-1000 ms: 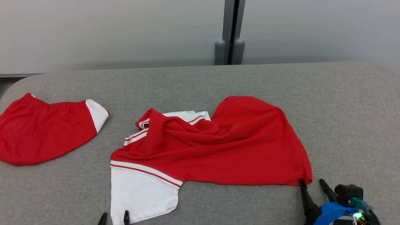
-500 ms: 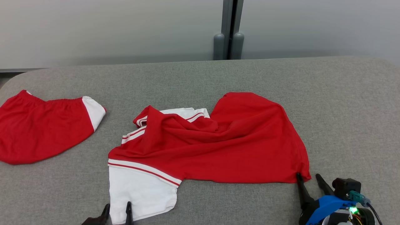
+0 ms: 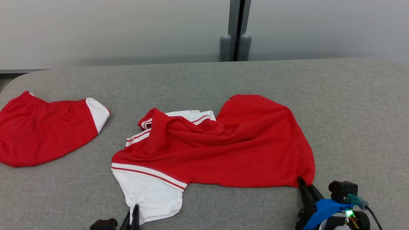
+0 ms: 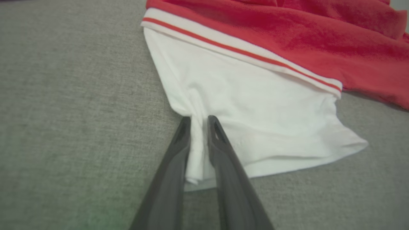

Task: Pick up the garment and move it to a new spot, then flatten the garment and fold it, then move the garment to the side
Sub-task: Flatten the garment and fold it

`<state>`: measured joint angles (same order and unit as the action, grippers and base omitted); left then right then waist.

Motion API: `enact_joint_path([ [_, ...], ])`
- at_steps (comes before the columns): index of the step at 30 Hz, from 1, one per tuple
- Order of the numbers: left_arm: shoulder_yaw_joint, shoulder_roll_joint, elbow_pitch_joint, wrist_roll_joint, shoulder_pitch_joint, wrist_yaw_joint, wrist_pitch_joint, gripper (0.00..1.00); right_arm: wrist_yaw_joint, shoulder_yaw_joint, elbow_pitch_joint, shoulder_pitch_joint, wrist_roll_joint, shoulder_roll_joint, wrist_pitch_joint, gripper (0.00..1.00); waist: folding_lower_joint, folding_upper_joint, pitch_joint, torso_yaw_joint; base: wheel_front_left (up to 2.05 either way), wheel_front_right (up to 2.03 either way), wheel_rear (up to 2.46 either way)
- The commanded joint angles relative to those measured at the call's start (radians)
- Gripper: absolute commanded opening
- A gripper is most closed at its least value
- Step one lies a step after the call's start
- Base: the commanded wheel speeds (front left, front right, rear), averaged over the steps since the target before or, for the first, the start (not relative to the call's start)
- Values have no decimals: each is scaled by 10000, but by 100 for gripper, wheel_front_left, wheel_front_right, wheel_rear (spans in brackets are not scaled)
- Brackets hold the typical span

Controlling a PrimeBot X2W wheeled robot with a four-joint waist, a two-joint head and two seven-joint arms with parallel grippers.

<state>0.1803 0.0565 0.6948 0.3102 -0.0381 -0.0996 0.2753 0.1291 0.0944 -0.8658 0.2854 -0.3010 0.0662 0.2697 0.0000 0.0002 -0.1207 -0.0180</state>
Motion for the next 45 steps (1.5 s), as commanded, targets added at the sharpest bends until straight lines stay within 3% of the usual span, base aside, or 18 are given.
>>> enact_joint_path([
  [1, 81, -91, 206, 112, 90, -52, -191, 0, 27, 144, 0, -38, -149, -117, -89, 0, 0, -2, 32, 0, 0, 0, 0],
  [7, -149, -71, -570, 271, 41, -165, -120, 0, 18, 629, 947, -343, -428, 134, -53, 0, 0, -2, 242, 18, 0, 0, 0],
  [14, -520, -59, -2456, 362, -221, -259, -109, 0, 18, 934, 2788, -637, -773, 439, -51, 0, 0, -2, 239, 84, 0, 0, 0],
  [21, -894, -51, -3519, 366, -1570, -327, -110, 0, 18, 1242, 4179, 265, -1194, 705, -50, 0, 0, -2, -159, 271, 0, 0, 0],
  [31, -660, 1060, -2764, 758, -6105, -335, -109, 0, 18, 1813, 3594, 4446, -1558, 1316, -50, 0, 0, -2, -1546, 574, 0, 0, 0],
  [38, -609, 1530, -1822, 952, -9609, -336, -109, 0, 18, 1949, 2249, 7857, -2575, 1483, -50, 0, 0, -2, -2728, 732, 0, 0, 0],
  [45, -102, 1730, -1097, 800, -12732, -336, -107, 0, 18, 2209, 1410, 10633, -2682, 1958, -51, 0, 0, -2, -3491, 756, 0, 0, 0],
])
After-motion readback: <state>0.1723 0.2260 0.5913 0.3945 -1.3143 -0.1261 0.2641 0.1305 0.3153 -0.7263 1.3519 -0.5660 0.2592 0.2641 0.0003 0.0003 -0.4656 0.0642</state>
